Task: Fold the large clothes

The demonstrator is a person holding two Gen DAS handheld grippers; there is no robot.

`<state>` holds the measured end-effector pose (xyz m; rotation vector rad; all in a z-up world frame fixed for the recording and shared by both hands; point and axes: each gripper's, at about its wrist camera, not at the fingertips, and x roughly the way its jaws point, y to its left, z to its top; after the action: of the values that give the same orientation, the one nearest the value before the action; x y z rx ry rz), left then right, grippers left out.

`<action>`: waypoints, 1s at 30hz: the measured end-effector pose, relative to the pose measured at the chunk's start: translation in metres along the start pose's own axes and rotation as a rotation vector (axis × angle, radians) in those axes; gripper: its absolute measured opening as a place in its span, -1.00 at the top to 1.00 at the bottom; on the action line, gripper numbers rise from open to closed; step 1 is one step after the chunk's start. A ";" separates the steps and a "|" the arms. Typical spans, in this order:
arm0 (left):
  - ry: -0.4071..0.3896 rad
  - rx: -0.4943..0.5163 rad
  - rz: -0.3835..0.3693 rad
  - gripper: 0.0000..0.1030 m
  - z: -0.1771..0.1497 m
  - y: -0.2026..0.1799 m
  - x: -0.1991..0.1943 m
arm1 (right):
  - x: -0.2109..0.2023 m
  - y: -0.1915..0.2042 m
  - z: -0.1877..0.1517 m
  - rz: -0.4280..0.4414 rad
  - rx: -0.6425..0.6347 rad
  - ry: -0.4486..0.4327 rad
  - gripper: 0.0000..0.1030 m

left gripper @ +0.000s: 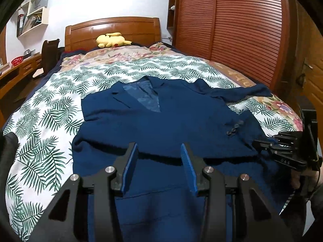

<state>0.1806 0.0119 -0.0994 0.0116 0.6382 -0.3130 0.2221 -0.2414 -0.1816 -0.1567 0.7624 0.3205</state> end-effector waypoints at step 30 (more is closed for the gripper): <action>0.016 -0.020 -0.054 0.17 0.011 -0.034 0.048 | 0.027 -0.023 -0.010 0.032 -0.011 0.156 0.08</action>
<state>0.2140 -0.0356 -0.1158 -0.0220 0.6581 -0.3586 0.2420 -0.2597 -0.2066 -0.1813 0.9179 0.3458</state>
